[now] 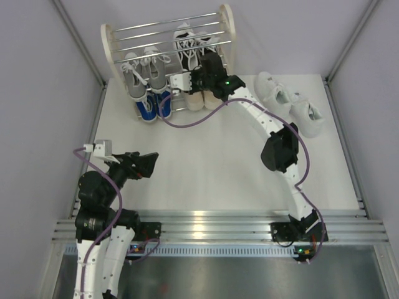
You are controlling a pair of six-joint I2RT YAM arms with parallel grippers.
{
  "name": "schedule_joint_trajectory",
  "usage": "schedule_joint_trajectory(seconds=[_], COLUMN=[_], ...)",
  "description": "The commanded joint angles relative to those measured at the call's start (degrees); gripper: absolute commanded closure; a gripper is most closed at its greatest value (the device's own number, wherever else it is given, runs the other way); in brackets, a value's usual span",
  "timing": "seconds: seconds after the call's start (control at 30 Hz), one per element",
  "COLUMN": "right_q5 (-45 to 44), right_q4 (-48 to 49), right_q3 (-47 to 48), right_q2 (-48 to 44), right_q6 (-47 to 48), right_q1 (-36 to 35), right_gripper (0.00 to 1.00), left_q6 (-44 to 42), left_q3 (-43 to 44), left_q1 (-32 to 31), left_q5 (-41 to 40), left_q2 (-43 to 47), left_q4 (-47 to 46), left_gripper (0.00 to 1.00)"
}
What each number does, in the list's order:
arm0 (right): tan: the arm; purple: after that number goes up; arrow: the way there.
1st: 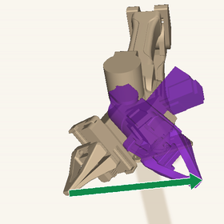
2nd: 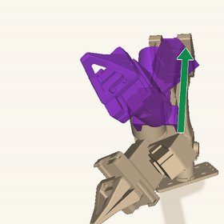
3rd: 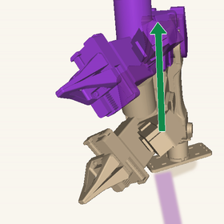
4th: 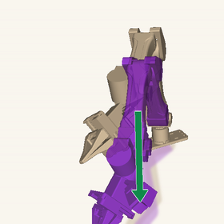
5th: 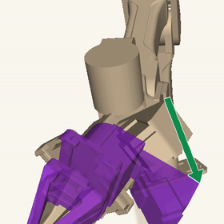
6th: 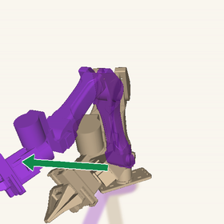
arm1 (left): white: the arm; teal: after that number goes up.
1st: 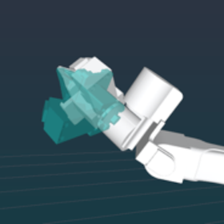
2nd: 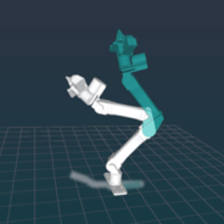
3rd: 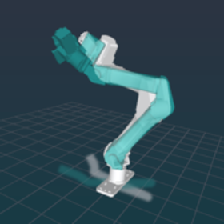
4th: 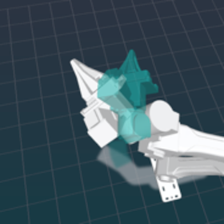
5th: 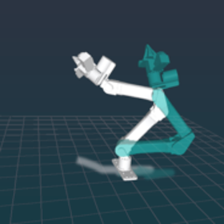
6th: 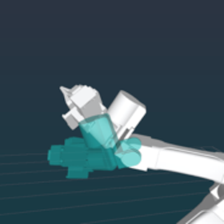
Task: Place and organize the shoes onto the shoe shelf
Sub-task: Adjust the shoe at the shoe shelf.
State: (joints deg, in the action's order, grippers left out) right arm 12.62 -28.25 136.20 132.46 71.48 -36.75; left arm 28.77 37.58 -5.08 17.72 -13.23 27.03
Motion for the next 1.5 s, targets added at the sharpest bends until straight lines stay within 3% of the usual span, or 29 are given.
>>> schedule_joint_trajectory(seconds=[0.0, 0.27, 0.37, 0.4, 0.47, 0.93, 1.17, 1.4, 1.47], right_q5=[-0.32, -0.76, -1.11, -1.28, -1.28, 0.47, 2.58, 2.50, 0.66], right_q4=[7.51, 7.59, 8.30, 8.56, 8.56, 10.41, 6.29, -1.72, -1.63], right_q3=[3.10, 2.93, 2.67, 2.49, 2.14, -2.96, -4.63, -8.14, -9.72], right_q2=[-0.28, -0.01, -0.27, -0.28, -0.71, -7.03, -14.33, -24.35, -27.86], right_q6=[2.43, 2.17, 1.99, 1.99, 1.82, -1.34, -7.23, -17.06, -25.31], right_q1=[0.98, 1.07, 1.16, 1.24, 1.24, 0.54, -0.60, -0.16, 1.23], right_gripper=[0.77, 0.72, 0.60, 0.49, 0.39, 0.22, 0.01, 0.01, 0.00], left_q6=[-0.12, -0.12, -0.03, 0.05, 0.14, 1.02, 1.37, 2.51, 2.69], left_q3=[0.38, 0.21, 0.12, 0.12, 0.12, 0.03, 1.17, 3.11, 3.64], left_q1=[0.07, 0.07, 0.07, 0.07, 0.07, 0.07, 0.07, 0.07, 0.07], left_q5=[0.57, 0.57, 0.65, 0.65, 0.74, 1.01, 1.36, 0.74, 0.30], left_q2=[0.05, 0.14, 0.05, 0.14, 0.23, 0.67, 0.93, 0.84, 0.75], left_q4=[-2.15, -2.07, -2.15, -2.15, -2.15, -2.15, -2.06, -1.98, -2.07], left_gripper=[0.02, 0.02, 0.02, 0.02, 0.02, 0.02, 0.02, 0.02, 0.02])
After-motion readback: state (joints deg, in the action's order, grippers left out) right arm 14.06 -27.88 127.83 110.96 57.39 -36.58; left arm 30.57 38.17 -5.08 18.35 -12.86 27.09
